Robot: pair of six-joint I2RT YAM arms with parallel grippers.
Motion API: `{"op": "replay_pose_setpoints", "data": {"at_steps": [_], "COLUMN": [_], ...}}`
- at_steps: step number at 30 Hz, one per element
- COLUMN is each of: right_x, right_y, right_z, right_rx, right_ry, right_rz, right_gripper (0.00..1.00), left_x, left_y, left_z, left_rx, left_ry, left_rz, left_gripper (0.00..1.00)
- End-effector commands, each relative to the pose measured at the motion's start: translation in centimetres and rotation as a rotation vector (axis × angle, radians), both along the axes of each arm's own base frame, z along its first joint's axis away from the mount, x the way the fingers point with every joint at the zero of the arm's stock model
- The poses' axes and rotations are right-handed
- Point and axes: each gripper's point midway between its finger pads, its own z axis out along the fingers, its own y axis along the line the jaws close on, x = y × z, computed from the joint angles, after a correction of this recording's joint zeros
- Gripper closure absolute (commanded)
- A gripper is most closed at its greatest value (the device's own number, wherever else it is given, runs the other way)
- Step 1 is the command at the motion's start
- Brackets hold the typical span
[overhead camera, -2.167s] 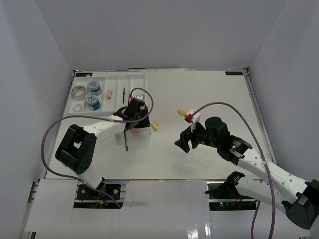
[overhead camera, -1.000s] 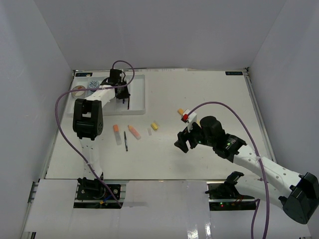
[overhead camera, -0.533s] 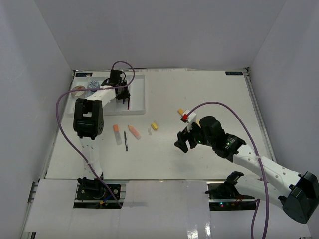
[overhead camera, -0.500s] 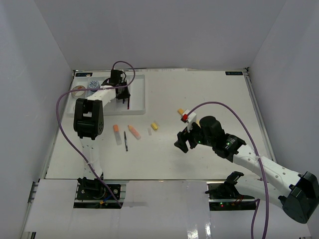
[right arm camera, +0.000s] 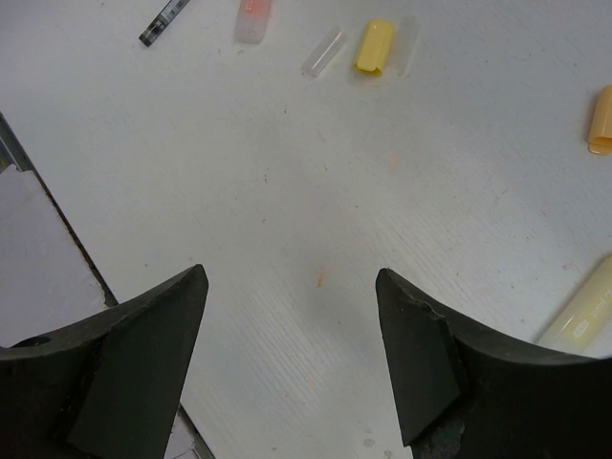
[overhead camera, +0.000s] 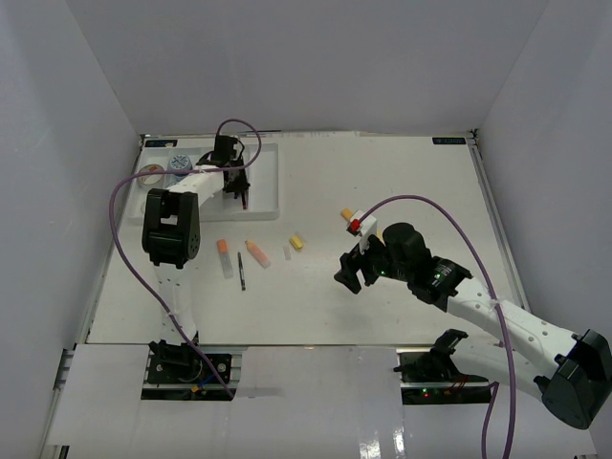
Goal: Sort the stationery into containers
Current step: Pick up the pen from the storage box.
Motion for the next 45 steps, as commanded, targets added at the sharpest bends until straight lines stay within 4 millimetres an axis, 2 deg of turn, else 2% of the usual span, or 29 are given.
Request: {"op": "replay_pose_setpoints", "data": {"at_steps": [1, 5, 8, 12, 14, 18, 24, 25, 27, 28, 29, 30, 31, 32, 33, 34, 35, 36, 37, 38, 39, 40, 41, 42, 43, 44, 45], "right_x": [0.4, 0.4, 0.3, 0.3, 0.3, 0.3, 0.3, 0.3, 0.4, 0.4, 0.4, 0.4, 0.5, 0.4, 0.5, 0.5, 0.7, 0.6, 0.7, 0.9, 0.9, 1.1, 1.3, 1.4, 1.5, 1.5, 1.8], "right_y": [0.2, 0.2, 0.1, -0.1, -0.1, 0.0, 0.3, 0.3, 0.5, 0.7, 0.8, 1.0, 1.4, 1.6, 1.9, 2.1, 2.6, 2.8, 3.4, 3.9, 4.3, 4.7, 5.3, 5.6, 6.1, 6.5, 6.9], "right_z": [1.5, 1.5, 1.5, 1.4, 1.4, 1.6, 2.1, 2.2, 2.6, 2.8, 3.0, 3.2, 3.7, 4.0, 4.1, 4.4, 5.0, 5.1, 5.6, 6.3, 6.6, 6.7, 7.8, 8.2, 8.4, 8.9, 10.0], "right_rx": [0.024, 0.024, 0.026, 0.024, 0.026, 0.035, 0.06, 0.065, 0.079, 0.089, 0.101, 0.11, 0.131, 0.145, 0.154, 0.167, 0.191, 0.207, 0.233, 0.263, 0.285, 0.294, 0.328, 0.344, 0.362, 0.382, 0.418], "right_ry": [-0.035, -0.037, -0.039, -0.042, -0.041, -0.045, -0.054, -0.057, -0.061, -0.065, -0.062, -0.063, -0.067, -0.062, -0.054, -0.053, -0.061, -0.048, -0.05, -0.062, -0.046, -0.038, -0.057, -0.055, -0.042, -0.046, -0.073], "right_rz": [0.0, -0.001, -0.002, -0.008, -0.007, -0.007, -0.001, -0.002, 0.001, 0.004, 0.001, 0.003, 0.013, 0.015, 0.018, 0.02, 0.026, 0.025, 0.04, 0.044, 0.041, 0.046, 0.054, 0.052, 0.056, 0.065, 0.07], "right_gripper": [0.23, 0.23, 0.23, 0.23, 0.23, 0.23, 0.23, 0.23, 0.23, 0.23, 0.23, 0.23, 0.23, 0.23, 0.23, 0.23, 0.23, 0.24, 0.24, 0.24, 0.24, 0.24, 0.24, 0.24, 0.24, 0.24, 0.24], "left_x": [-0.8, -1.2, -1.4, -1.1, -0.9, 0.4, 1.5, 1.3, 0.9, 0.4, -0.5, -1.1, -2.1, -3.5, -4.2, -5.2, -6.9, -8.9, -9.6, -11.4, -13.1, -13.9, -15.5, -16.5, -18.1, -18.8, -19.8], "left_y": [-0.9, -0.7, -0.4, -0.3, -0.4, -1.0, -2.1, -2.3, -3.0, -3.4, -4.2, -4.6, -5.1, -6.0, -6.6, -7.2, -7.6, -8.5, -9.3, -10.0, -10.6, -11.4, -12.2, -12.8, -13.6, -13.7, -13.9], "left_z": [0.7, -0.7, -1.4, -1.2, -0.5, 2.9, 10.7, 12.8, 14.7, 15.2, 17.3, 18.1, 17.7, 20.0, 21.1, 21.5, 19.5, 21.7, 22.9, 21.1, 22.8, 24.0, 22.5, 22.9, 24.8, 25.0, 24.0], "left_rx": [0.012, 0.045, 0.055, 0.059, 0.057, 0.026, -0.042, -0.06, -0.097, -0.121, -0.161, -0.189, -0.216, -0.27, -0.311, -0.344, -0.373, -0.428, -0.475, -0.504, -0.542, -0.579, -0.6, -0.616, -0.646, -0.658, -0.67], "left_ry": [0.007, 0.045, 0.061, 0.057, 0.045, -0.026, -0.173, -0.21, -0.241, -0.25, -0.285, -0.299, -0.297, -0.336, -0.368, -0.377, -0.336, -0.381, -0.424, -0.39, -0.425, -0.469, -0.442, -0.46, -0.521, -0.536, -0.521], "left_rz": [-0.018, -0.002, 0.015, 0.023, 0.023, 0.018, -0.017, -0.029, -0.053, -0.077, -0.114, -0.134, -0.156, -0.207, -0.231, -0.258, -0.274, -0.331, -0.355, -0.376, -0.423, -0.452, -0.48, -0.509, -0.565, -0.583, -0.594], "left_gripper": [0.66, 0.66, 0.7, 0.76, 0.83, 0.91, 0.99, 0.99, 1.0, 1.0, 1.0, 1.0, 1.0, 1.0, 1.0, 1.0, 1.0, 1.0, 1.0, 1.0, 1.0, 1.0, 1.0, 1.0, 1.0, 1.0, 1.0]}}
